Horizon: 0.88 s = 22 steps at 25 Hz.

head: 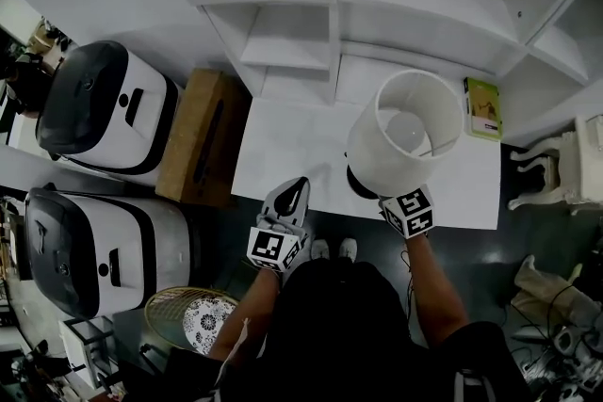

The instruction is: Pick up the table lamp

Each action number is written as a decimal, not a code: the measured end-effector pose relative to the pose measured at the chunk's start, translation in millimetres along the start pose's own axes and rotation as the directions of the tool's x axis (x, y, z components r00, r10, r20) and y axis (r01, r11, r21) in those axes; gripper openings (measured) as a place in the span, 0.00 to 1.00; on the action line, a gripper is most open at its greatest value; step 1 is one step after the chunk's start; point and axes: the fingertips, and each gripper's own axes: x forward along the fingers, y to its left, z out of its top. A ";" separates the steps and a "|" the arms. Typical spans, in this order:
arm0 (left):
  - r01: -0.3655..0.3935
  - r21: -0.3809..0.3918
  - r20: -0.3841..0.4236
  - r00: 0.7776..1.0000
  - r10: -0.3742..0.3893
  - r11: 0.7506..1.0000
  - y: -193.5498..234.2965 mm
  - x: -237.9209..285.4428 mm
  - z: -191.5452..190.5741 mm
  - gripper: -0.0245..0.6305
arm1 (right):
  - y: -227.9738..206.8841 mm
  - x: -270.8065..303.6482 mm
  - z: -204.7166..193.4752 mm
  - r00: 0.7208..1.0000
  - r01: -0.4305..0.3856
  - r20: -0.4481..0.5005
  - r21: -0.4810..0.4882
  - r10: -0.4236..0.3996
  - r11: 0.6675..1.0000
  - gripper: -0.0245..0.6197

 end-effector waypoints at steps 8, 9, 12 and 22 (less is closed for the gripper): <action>-0.009 0.020 0.002 1.000 0.009 1.000 9.1 0.6 8.8 0.06 | 10.9 -19.1 12.8 1.000 -0.023 0.006 -0.021 0.024 1.000 0.25; -0.008 0.024 0.003 1.000 0.008 1.000 8.8 1.2 9.9 0.06 | 12.8 -20.5 14.3 1.000 -0.028 0.007 -0.027 0.028 0.999 0.25; -0.018 0.022 0.006 1.000 0.018 1.000 10.7 -0.1 11.6 0.06 | 20.0 -23.9 15.2 0.999 -0.045 0.007 -0.043 0.046 0.998 0.25; -0.035 0.021 0.000 0.999 0.035 0.999 10.8 -10.6 11.0 0.06 | 43.3 -35.1 7.4 0.994 -0.108 -0.021 -0.034 0.107 0.994 0.25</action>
